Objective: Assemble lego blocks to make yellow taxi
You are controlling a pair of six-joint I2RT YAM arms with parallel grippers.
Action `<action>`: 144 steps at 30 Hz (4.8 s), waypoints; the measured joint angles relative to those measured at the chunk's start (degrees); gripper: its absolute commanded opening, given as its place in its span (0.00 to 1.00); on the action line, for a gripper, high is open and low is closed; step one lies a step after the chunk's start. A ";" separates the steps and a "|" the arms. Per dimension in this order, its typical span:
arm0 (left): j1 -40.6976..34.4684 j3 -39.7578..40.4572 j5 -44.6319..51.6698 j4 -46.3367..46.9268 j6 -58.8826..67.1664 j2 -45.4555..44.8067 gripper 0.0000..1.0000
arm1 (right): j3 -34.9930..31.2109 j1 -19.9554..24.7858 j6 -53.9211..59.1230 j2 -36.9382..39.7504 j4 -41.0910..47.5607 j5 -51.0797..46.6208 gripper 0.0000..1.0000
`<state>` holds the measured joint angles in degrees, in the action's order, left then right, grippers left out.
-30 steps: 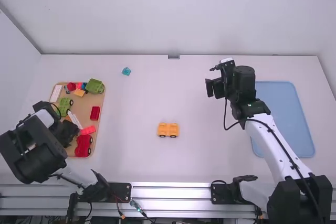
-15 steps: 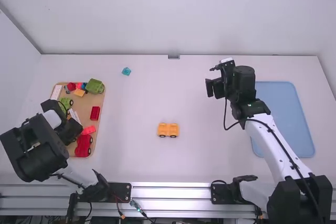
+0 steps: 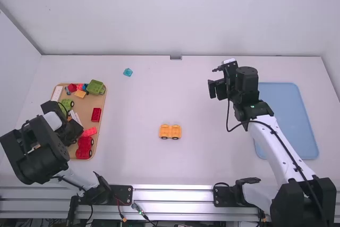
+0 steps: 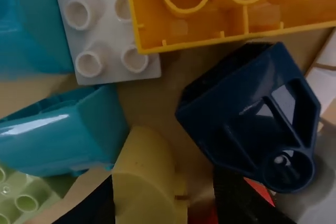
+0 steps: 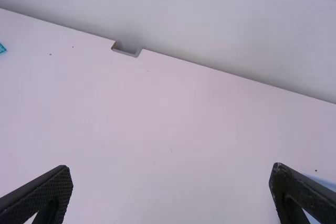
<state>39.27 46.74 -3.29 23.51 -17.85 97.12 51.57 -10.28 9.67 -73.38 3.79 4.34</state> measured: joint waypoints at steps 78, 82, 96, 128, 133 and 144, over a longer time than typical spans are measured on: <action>-65.51 8.31 17.92 -31.52 34.45 -8.20 0.02 | 0.22 -4.35 -33.16 -26.05 -39.89 49.03 0.87; -65.99 8.31 16.13 -33.66 34.45 -8.20 0.02 | 0.22 -3.30 -33.27 -26.05 -37.62 49.94 0.79; -66.07 8.31 16.83 -30.99 41.40 -8.20 0.02 | 1.09 -3.82 -31.34 -26.05 -32.02 54.18 0.51; -66.12 8.31 13.75 -29.73 45.90 -8.20 0.99 | 5.25 -5.97 -23.91 -26.10 -21.16 53.27 0.18; -66.12 8.31 14.05 -28.06 42.12 -8.20 0.99 | 5.27 -5.95 -22.34 -26.10 -21.18 53.29 0.18; -60.37 8.68 29.09 -18.14 41.18 -12.04 0.99 | 9.11 0.90 -11.87 -26.10 -4.20 51.28 0.18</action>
<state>-21.10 55.42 25.80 5.37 23.33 85.08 60.69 -9.39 -2.20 -99.48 -0.40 55.61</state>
